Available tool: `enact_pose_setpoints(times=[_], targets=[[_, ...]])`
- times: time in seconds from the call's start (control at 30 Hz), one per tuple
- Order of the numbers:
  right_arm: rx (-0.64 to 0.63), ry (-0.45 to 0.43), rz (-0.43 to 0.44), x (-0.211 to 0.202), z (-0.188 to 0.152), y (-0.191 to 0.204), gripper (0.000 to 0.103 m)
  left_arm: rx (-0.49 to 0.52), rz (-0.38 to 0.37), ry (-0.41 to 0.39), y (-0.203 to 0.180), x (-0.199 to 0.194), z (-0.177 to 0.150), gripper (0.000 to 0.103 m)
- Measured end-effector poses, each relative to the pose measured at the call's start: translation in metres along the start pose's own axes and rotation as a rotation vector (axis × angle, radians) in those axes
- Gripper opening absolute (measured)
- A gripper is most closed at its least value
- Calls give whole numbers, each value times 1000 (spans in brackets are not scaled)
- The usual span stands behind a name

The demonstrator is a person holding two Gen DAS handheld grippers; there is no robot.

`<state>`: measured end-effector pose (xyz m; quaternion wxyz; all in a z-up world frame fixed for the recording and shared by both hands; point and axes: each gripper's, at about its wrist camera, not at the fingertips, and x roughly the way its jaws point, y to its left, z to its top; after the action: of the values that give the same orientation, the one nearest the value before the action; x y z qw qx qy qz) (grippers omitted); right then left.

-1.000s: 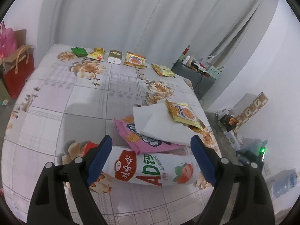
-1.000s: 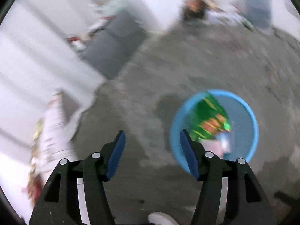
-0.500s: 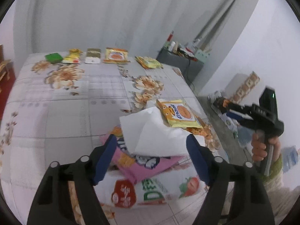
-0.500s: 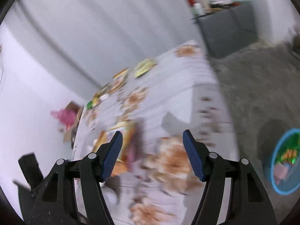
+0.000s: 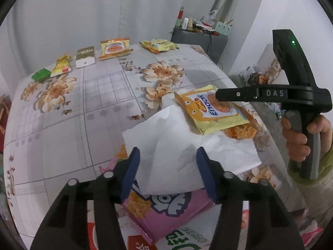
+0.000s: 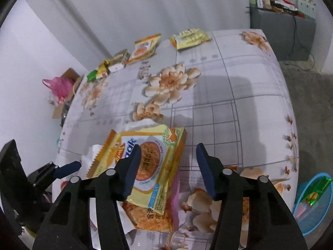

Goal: Collect trash
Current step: 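Grasp the white tissue with the left tool while the right tool grasps the yellow Snack packet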

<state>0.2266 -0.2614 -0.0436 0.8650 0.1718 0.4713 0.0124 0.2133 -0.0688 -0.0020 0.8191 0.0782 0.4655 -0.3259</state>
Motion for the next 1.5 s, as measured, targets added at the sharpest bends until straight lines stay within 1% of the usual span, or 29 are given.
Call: enact_pose_setpoints(times=[0.1, 0.17, 0.2, 0.27, 0.33, 0.37, 0.43, 0.5, 0.53, 0.7, 0.87, 1.17, 1.33, 1.5], targets=[[2, 9, -2, 3, -1, -1, 41, -11, -6, 13, 1, 3, 0, 43], [5, 14, 5, 3, -1, -2, 35, -16, -8, 18, 2, 5, -1, 38], [5, 15, 6, 3, -1, -3, 34, -21, -9, 20, 2, 6, -1, 36], [8, 13, 5, 1, -1, -3, 24, -25, -11, 21, 3, 7, -1, 31], [11, 8, 10, 1, -1, -3, 20, -29, -13, 22, 3, 8, 0, 26], [14, 4, 13, 0, 0, -3, 17, -30, -13, 20, 3, 8, 0, 24], [18, -4, 18, -3, 0, -3, 14, -33, -12, 15, 3, 8, 0, 17], [23, -12, 22, -5, 1, -4, 12, -38, -12, 9, 5, 6, 0, 15], [26, -18, 25, -7, 1, -4, 11, -43, -15, 4, 6, 5, 0, 12], [44, -39, 45, -12, -2, -7, 8, -57, -16, -16, 10, 1, 0, 5], [60, -60, 74, -18, -4, -10, 6, -56, -16, -40, 10, -4, -1, 1], [102, -108, 129, -39, 0, -17, 5, -72, -35, -109, 11, -24, 3, 1], [121, -155, 165, -59, 3, -21, 5, -86, -39, -163, 10, -44, 9, 1], [142, -210, 198, -83, 2, -27, 5, -74, -41, -230, 1, -71, 21, 0]])
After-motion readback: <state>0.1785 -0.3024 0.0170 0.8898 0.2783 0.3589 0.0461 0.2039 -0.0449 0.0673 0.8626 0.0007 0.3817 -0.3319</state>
